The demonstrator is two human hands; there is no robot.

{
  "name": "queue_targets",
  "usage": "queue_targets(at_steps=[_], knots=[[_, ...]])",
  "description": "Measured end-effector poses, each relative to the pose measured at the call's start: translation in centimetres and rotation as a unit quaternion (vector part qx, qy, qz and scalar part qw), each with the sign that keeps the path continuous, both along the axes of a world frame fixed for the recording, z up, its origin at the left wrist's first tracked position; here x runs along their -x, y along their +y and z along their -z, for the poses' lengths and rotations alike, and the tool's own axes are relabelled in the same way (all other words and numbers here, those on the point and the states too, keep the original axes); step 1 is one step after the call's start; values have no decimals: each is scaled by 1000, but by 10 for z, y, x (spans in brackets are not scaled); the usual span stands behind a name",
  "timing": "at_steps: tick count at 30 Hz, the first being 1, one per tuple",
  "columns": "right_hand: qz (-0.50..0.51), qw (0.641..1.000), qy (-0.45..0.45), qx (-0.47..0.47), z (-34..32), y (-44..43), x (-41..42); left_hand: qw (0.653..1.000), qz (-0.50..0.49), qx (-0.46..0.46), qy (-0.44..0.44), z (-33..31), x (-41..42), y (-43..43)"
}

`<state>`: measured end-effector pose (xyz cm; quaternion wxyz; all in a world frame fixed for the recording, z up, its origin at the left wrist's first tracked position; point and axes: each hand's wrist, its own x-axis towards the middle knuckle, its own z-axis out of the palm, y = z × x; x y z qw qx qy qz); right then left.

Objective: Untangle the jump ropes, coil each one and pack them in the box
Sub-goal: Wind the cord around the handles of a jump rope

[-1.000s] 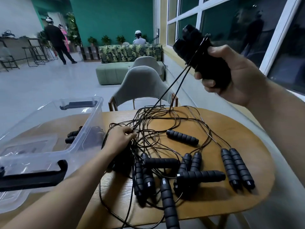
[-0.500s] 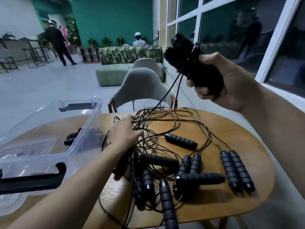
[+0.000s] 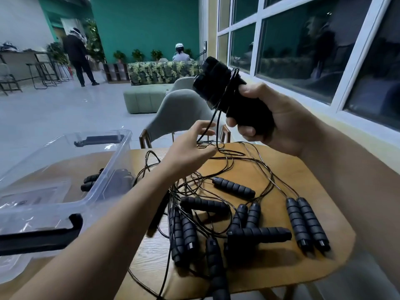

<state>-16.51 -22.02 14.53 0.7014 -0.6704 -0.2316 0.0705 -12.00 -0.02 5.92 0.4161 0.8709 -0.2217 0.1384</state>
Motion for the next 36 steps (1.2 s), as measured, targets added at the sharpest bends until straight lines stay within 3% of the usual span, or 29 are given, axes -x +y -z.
queue_targets(at_steps=[3,5,7,13,19,27,31,36], knots=[[-3,1000,-2,0,7,7,3,988,62,136,48,-4,13,-8],[-11,1000,-4,-10,13,10,5,981,72,179,36,0,18,-9],[-8,1000,-11,-26,18,9,6,984,63,167,24,11,18,-6],[92,994,-22,-55,49,6,6,982,85,131,102,33,31,7],[249,959,-93,102,85,6,1,989,78,11,122,38,36,22],[398,833,-183,339,104,0,-1,988,38,-140,53,29,37,26],[379,785,-161,462,111,-3,-7,979,26,-201,14,26,36,33],[211,749,-106,620,121,6,-11,980,24,-193,-49,28,31,35]])
